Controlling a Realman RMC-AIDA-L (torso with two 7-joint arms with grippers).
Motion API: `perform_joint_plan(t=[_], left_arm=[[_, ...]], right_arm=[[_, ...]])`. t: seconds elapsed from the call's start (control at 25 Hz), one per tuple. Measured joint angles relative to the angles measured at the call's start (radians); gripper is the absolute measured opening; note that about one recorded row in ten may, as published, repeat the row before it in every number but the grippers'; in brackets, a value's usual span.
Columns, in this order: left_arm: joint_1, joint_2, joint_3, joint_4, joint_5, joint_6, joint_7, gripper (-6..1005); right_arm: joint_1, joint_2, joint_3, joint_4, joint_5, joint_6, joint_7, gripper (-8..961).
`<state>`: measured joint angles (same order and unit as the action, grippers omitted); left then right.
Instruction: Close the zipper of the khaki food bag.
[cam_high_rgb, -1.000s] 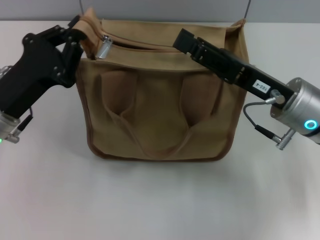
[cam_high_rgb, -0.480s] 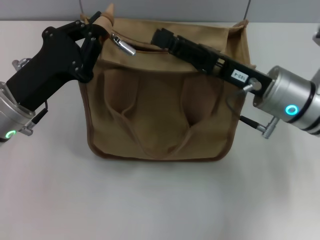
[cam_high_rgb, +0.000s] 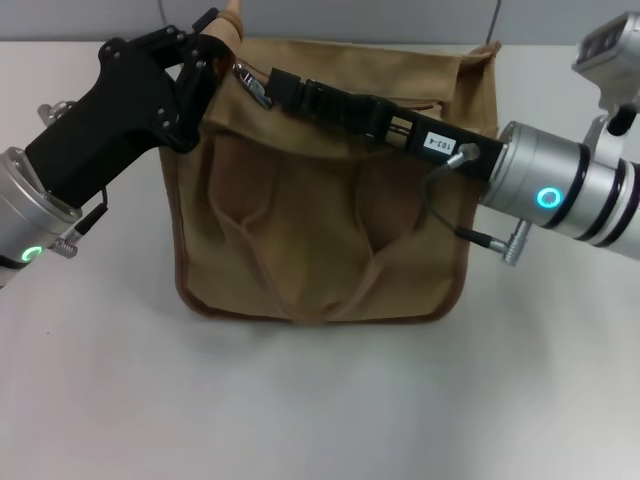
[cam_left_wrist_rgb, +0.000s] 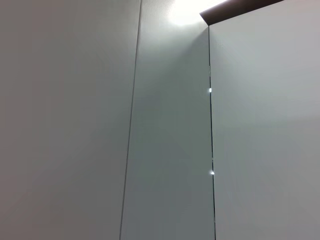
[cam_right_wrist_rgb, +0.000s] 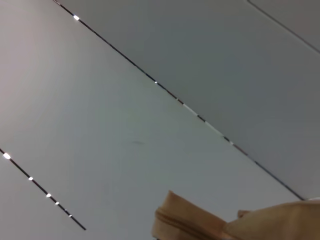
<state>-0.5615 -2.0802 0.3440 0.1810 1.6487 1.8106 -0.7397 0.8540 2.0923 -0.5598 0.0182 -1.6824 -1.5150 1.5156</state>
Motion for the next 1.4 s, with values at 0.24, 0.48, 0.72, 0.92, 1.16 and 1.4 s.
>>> perform_joint_plan(t=[0.24, 0.48, 0.72, 0.92, 1.16, 1.4], left_arm=[[-0.013, 0.000, 0.009, 0.000, 0.000, -0.003, -0.007, 34], [-0.021, 0.000, 0.010, 0.000, 0.000, -0.015, -0.007, 34], [-0.030, 0.000, 0.011, 0.000, 0.000, -0.042, -0.007, 34], [-0.033, 0.000, 0.012, -0.002, 0.000, -0.044, -0.007, 34], [-0.037, 0.000, 0.012, -0.006, -0.006, -0.046, -0.007, 35], [-0.040, 0.000, 0.010, -0.011, -0.007, -0.057, -0.006, 35]], right_arm=[[0.034, 0.000, -0.004, -0.001, 0.000, 0.044, -0.007, 729], [0.046, 0.000, -0.005, 0.002, -0.002, 0.058, -0.012, 729], [0.051, 0.000, -0.014, 0.006, -0.003, 0.025, -0.033, 729], [0.052, 0.000, -0.015, 0.005, -0.010, 0.016, -0.043, 726], [0.050, 0.000, -0.015, 0.001, -0.011, 0.012, -0.047, 722], [0.046, 0.000, -0.015, 0.003, -0.011, 0.011, -0.049, 712]])
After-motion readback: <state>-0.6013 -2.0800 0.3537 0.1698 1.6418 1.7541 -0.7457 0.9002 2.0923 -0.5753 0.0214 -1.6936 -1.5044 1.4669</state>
